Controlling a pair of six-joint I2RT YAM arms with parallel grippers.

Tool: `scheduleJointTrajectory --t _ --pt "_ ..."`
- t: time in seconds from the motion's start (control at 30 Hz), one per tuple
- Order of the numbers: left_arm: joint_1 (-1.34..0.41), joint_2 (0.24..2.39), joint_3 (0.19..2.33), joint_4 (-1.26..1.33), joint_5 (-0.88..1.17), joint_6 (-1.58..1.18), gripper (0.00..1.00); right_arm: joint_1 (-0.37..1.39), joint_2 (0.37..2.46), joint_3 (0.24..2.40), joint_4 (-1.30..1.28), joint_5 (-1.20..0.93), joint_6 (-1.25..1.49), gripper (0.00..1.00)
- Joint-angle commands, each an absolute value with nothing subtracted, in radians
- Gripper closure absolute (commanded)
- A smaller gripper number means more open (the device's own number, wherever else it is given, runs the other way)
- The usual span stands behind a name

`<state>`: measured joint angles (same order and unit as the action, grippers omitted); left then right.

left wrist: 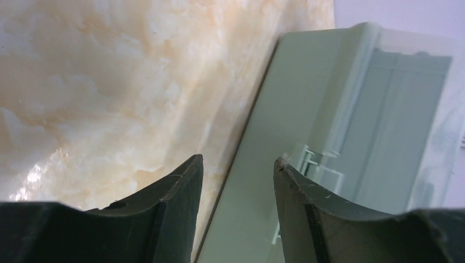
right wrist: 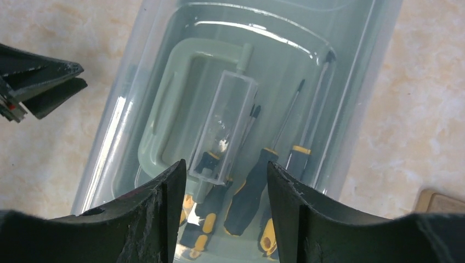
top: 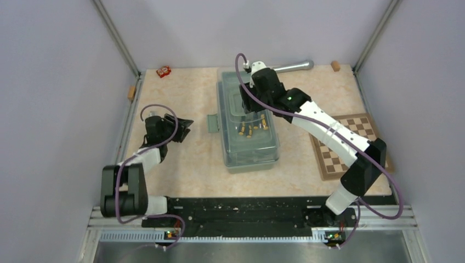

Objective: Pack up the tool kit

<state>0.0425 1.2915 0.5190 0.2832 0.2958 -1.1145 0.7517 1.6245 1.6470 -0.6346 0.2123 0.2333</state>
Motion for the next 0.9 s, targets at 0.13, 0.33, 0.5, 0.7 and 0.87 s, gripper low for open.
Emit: scheduleJointTrajectory --t 0.13,0.33,0.5,0.7,0.87 --pt "0.089 1.551 0.579 0.602 0.557 -1.24 0.44 0.734 1.678 1.599 -0.555 0.128 0.24 0.45" --pt "0.043 1.653 0.604 0.673 0.612 -1.266 0.43 0.692 1.652 1.513 -0.548 0.117 0.237 0.44" --pt "-0.042 1.713 0.599 0.794 0.634 -1.311 0.43 0.644 1.615 1.465 -0.545 0.119 0.21 0.44" --pt "-0.061 1.759 0.577 0.95 0.676 -1.363 0.44 0.626 1.587 1.44 -0.536 0.114 0.185 0.44" --pt "-0.096 1.755 0.555 1.086 0.686 -1.417 0.45 0.625 1.582 1.433 -0.533 0.103 0.184 0.44"
